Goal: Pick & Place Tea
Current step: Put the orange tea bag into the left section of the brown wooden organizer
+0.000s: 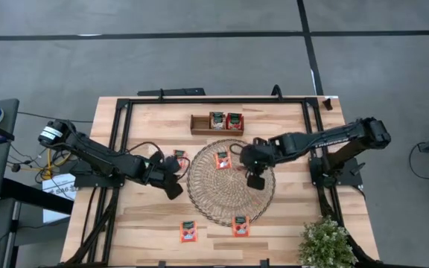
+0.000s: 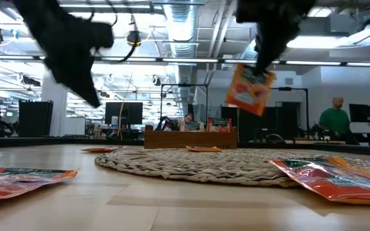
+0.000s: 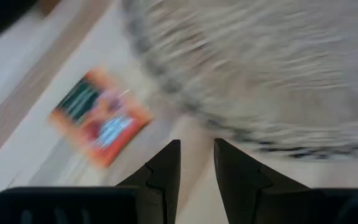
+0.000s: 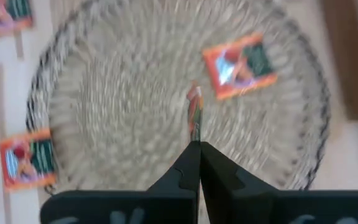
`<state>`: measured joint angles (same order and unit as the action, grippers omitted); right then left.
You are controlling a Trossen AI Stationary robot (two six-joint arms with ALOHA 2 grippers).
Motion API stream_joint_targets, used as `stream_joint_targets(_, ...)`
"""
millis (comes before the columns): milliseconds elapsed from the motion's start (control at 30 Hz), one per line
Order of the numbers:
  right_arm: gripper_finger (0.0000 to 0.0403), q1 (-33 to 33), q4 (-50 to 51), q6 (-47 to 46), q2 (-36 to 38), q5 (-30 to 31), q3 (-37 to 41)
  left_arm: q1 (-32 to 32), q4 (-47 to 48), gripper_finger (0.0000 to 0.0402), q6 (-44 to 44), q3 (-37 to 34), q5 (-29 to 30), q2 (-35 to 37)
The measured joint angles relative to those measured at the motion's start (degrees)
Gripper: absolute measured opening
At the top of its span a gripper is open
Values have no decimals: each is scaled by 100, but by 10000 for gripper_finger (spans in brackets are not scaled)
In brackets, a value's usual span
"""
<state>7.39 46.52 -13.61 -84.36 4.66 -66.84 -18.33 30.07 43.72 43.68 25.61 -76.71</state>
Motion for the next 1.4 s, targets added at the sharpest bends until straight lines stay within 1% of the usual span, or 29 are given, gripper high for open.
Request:
stream_joint_targets(100, 0, -172, -13, 147, 0, 1, -274, -4, -212, 88, -575, 347, -69, 0)
stream_joint_targets(267, 0, -405, -89, 364, -43, -17, -625, 136, -290, 88, -1227, 1060, 355, 0)
stream_joint_targets(333, 0, -456, -156, 476, -52, -65, -703, 287, -437, 88, -1396, 1305, 417, 0)
stream_joint_targets(467, 0, -523, -687, 511, -50, -487, -733, 634, -905, 88, -1631, 1659, 300, 0)
stream_joint_targets(567, 0, -524, -899, 511, -50, -629, -733, 879, -1138, 88, -1819, 1863, 22, 0)
stream_joint_targets(700, 0, -524, -892, 510, -50, -642, -733, 1144, -1391, 88, -1953, 2008, -517, 0)
stream_joint_targets(900, 0, -528, -981, 511, -50, -694, -733, 1341, -1855, 88, -1936, 2028, -947, 0)
stream_joint_targets(1167, 0, -528, -1272, 614, -50, -777, -733, 1349, -1991, 88, -1876, 2028, -1110, -22)
stream_joint_targets(1333, 0, -528, -1291, 721, -96, -778, -731, 1349, -1987, 88, -1879, 2028, -1093, -22)
stream_joint_targets(1400, 0, -530, -1240, 724, -125, -780, -721, 1349, -1989, 94, -1970, 2028, -1082, -21)
